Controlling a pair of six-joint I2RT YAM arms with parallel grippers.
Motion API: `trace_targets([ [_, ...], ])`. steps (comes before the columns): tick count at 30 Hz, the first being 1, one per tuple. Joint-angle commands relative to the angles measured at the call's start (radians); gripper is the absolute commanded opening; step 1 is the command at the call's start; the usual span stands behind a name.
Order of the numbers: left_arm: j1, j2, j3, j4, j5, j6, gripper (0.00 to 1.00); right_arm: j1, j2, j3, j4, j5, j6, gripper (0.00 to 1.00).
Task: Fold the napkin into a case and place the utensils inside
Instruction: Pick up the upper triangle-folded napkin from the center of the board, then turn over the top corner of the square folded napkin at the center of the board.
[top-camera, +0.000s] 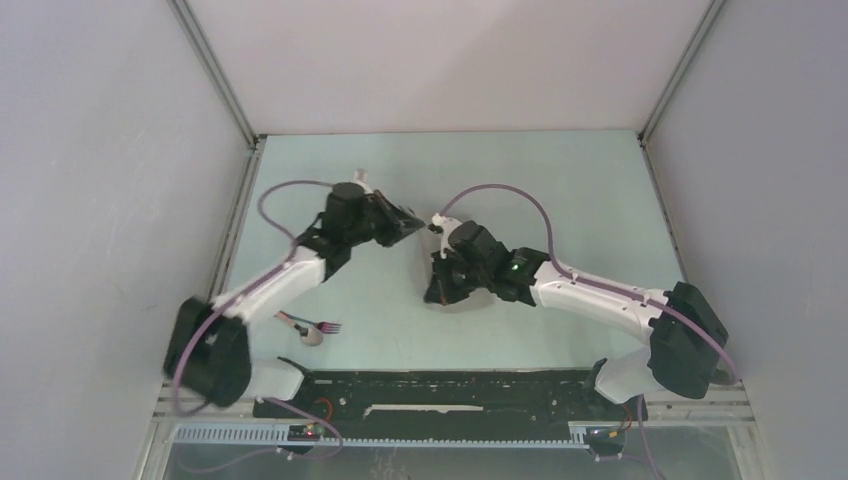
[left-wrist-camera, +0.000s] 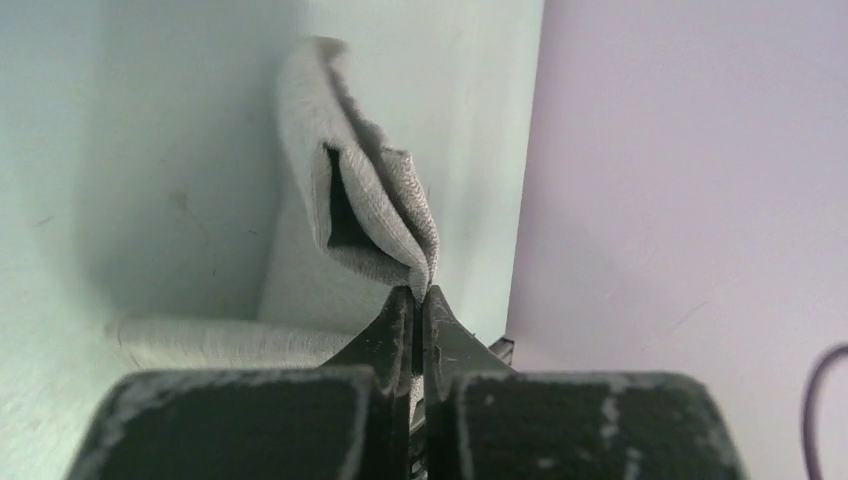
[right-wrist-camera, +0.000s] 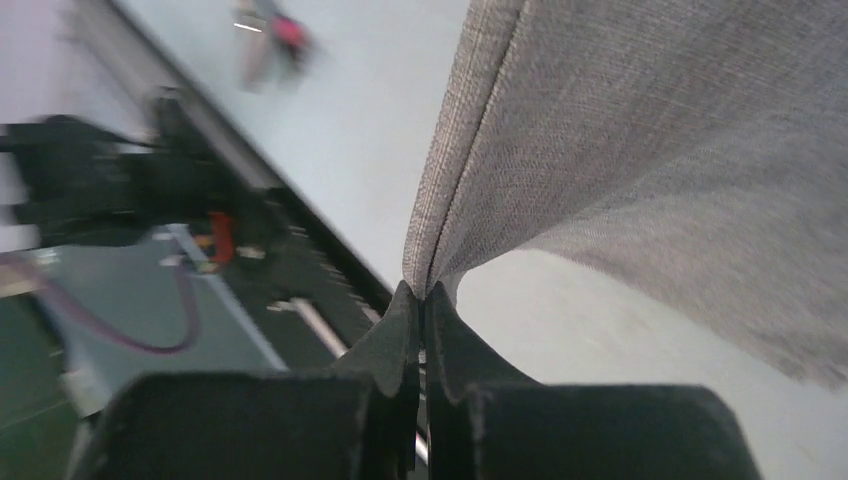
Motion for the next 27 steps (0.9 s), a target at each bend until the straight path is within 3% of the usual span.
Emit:
trace_targets([
  [1,0.014,-0.321,0.135,-0.429,-0.266,0.233,0.0,0.09,-0.035,0.08,0.252,-0.168,0.142,0.0],
  [5,-0.102,-0.455,0.346,-0.706,-0.589,0.363,0.0,0.097,-0.059,0.041,0.511,-0.264,0.228,0.0],
  [10,-0.307,-0.271,0.528,-0.847,-0.786,0.443,0.0,-0.04,-0.048,-0.182,0.859,-0.374,0.421,0.0],
  [12,-0.339,-0.119,0.545,-0.837,-0.77,0.458,0.0,-0.113,0.004,-0.3,0.972,-0.429,0.496,0.09],
  [15,-0.366,0.181,0.624,-0.809,-0.736,0.5,0.0,-0.208,0.064,-0.449,1.019,-0.476,0.542,0.36],
  [19,-0.426,0.627,0.962,-0.902,-0.745,0.539,0.0,-0.343,-0.085,-0.629,0.801,-0.424,0.479,0.6],
  [22,-0.471,0.783,1.149,-0.901,-0.682,0.556,0.0,-0.466,-0.282,-0.641,0.503,-0.414,0.368,0.62],
  [23,-0.492,0.793,1.164,-0.87,-0.671,0.565,0.06,-0.503,-0.355,-0.639,0.417,-0.388,0.331,0.62],
  [27,-0.497,0.808,1.203,-0.849,-0.488,0.577,0.51,-0.696,-0.542,-0.598,0.108,-0.332,0.205,0.64],
])
